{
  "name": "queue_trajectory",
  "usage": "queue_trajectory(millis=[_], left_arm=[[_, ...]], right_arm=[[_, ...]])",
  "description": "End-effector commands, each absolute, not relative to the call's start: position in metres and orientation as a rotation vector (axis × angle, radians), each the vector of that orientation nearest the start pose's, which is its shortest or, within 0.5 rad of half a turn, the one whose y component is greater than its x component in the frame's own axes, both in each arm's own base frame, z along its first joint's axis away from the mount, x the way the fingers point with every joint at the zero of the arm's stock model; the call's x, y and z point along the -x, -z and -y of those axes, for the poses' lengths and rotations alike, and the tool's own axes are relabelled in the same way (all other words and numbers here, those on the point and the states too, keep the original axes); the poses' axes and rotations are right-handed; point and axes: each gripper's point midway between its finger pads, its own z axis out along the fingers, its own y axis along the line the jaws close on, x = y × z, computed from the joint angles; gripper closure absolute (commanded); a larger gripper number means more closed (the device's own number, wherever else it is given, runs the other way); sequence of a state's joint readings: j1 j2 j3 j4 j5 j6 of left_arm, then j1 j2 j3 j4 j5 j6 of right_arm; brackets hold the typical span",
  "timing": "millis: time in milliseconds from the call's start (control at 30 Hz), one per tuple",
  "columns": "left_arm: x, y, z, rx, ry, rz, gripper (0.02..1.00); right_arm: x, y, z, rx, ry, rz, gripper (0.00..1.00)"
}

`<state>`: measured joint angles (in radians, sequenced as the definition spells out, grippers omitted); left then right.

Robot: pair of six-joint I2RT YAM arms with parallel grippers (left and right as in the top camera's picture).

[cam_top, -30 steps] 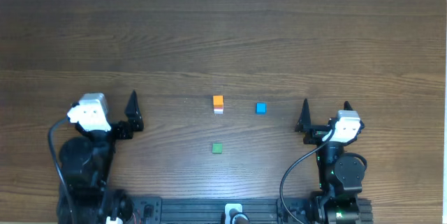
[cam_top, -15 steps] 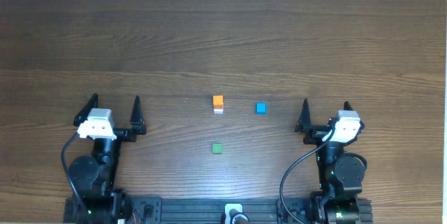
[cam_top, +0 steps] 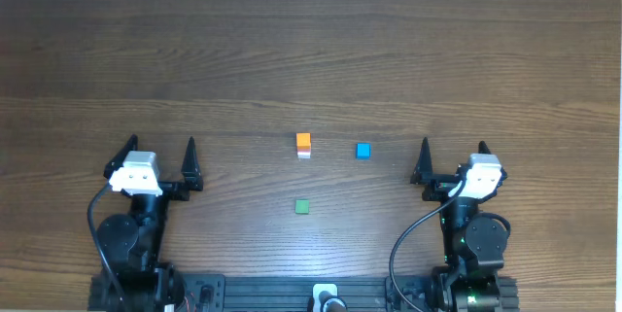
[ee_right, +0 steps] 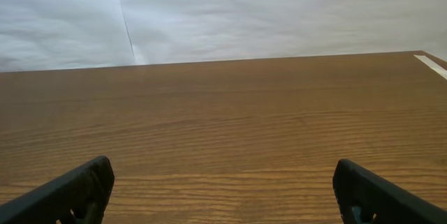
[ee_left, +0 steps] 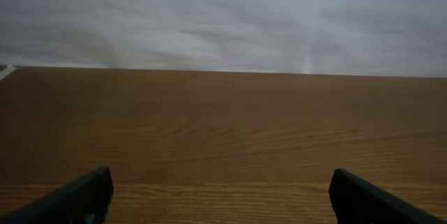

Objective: Stack Cubes

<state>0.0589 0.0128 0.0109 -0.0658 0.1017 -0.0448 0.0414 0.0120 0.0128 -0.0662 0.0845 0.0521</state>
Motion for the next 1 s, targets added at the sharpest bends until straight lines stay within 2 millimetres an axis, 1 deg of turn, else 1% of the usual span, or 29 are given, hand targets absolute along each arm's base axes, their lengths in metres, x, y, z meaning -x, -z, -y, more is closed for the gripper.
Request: queue_trajectory(millis=[33,633,700,767,833,867,967,1000], left_arm=[[-0.246,-0.159,0.004,-0.011,0.068,-1.635,0.018],[-0.246,-0.159,0.004,-0.011,0.068,-1.635,0.018],[-0.246,-0.159,0.004,-0.011,0.068,-1.635,0.018],[-0.246,-0.159,0.004,-0.011,0.068,-1.635,0.018],[-0.246,-0.159,0.004,-0.011,0.068,-1.635,0.018],[-0.246,-0.159,0.004,-0.011,0.068,-1.635,0.018],[-0.246,-0.159,0.004,-0.011,0.068,-1.635,0.02],[-0.246,-0.159,0.004,-0.011,0.068,-1.635,0.02]], right_arm=[[-0.246,-0.158,0.004,-0.07,-0.005,-1.636,0.009],[-0.246,-0.159,0.004,-0.07,-0.004,-1.636,0.007],[-0.246,-0.161,0.004,-0.07,-0.008,-1.624,0.009],[-0.247,-0.165,0.001,-0.099,-0.057,-1.609,0.007],[-0.247,-0.171,-0.008,-0.144,-0.191,-1.583,0.007],[-0.247,-0.174,-0.013,-0.137,-0.228,-1.576,0.007],[-0.245,-0.187,-0.033,-0.052,-0.33,-1.577,0.007],[-0.243,-0.196,-0.047,0.011,-0.392,-1.589,0.007]])
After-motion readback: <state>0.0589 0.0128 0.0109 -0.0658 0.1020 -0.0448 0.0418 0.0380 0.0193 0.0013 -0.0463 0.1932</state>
